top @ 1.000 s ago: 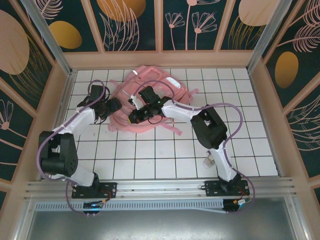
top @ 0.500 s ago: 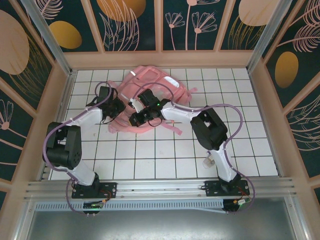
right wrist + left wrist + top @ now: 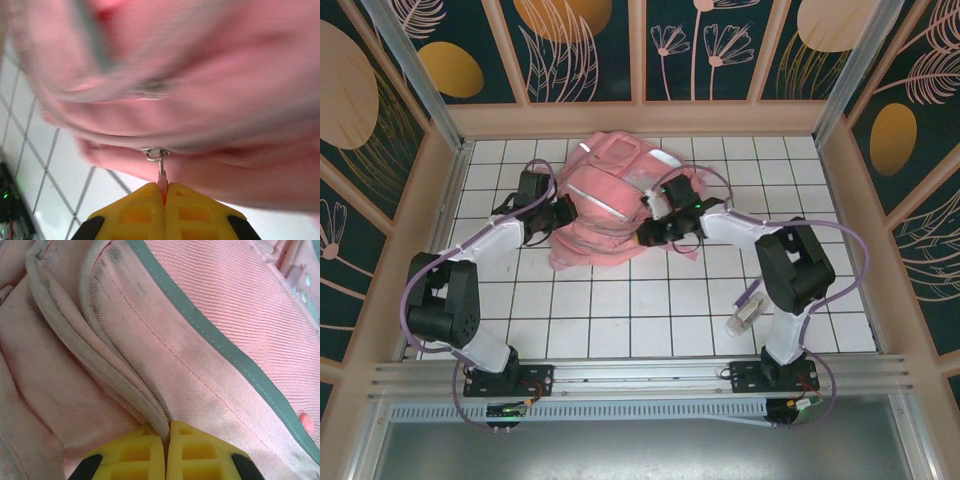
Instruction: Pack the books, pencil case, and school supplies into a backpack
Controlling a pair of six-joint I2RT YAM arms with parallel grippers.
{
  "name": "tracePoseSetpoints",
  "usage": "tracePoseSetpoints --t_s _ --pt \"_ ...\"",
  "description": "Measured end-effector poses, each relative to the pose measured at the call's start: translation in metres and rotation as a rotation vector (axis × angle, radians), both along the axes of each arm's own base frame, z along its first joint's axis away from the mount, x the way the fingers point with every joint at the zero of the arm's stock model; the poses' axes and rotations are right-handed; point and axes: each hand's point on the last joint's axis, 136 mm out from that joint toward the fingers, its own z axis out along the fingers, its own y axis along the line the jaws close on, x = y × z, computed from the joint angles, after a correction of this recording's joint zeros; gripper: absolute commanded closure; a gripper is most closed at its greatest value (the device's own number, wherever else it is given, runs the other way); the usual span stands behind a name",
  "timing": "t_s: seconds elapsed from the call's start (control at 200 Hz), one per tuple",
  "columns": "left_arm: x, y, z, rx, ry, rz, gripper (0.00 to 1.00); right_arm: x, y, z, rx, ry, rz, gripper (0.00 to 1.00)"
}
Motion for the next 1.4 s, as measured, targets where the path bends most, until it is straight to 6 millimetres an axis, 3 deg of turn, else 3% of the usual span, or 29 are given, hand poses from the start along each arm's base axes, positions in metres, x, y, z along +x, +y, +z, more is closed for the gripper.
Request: tracePoseSetpoints --t_s 0.08,0.185,0.485,0.601,0.686,0.786,0.871,0.981,1.181,1.291,1.401 --pt "-0.004 0.000 -0.002 0.020 -0.013 -0.061 1.00 0.023 -0.029 -0.003 -0.002 0.017 -0.093 0.98" --pt "-0.009 -0.003 -0.007 0.049 -0.028 -0.139 1.00 0.043 -0.049 0.001 0.009 0.026 -0.172 0.98" --pt "-0.017 -0.011 -0.008 0.052 -0.071 -0.289 1.00 0.072 -0.059 -0.015 0.003 0.094 -0.276 0.92" --pt "-0.025 -0.019 -0.005 0.027 -0.088 -0.361 1.00 0.079 -0.069 -0.019 -0.027 0.087 -0.326 0.83" --pt "-0.031 -0.024 0.000 0.023 -0.112 -0.411 1.00 0.085 -0.082 -0.022 -0.046 0.088 -0.374 0.72" --pt "-0.036 -0.024 0.008 0.049 -0.144 -0.452 0.66 0.089 -0.102 -0.027 -0.071 0.076 -0.421 0.60" --pt "-0.044 -0.023 0.017 0.075 -0.169 -0.493 0.51 0.092 -0.122 -0.026 -0.089 0.048 -0.462 0.56" --pt "-0.055 -0.032 0.036 0.138 -0.245 -0.598 0.43 0.088 -0.134 -0.004 -0.082 -0.031 -0.477 0.46" --pt "-0.062 -0.069 0.071 0.276 -0.377 -0.766 0.38 0.086 -0.136 0.071 -0.005 -0.276 -0.478 0.44" --pt "-0.052 -0.094 0.074 0.256 -0.384 -0.748 0.38 0.085 -0.142 0.096 0.016 -0.377 -0.506 0.44" --pt "-0.040 -0.120 0.062 0.207 -0.353 -0.698 0.35 0.084 -0.149 0.102 0.011 -0.423 -0.542 0.43"
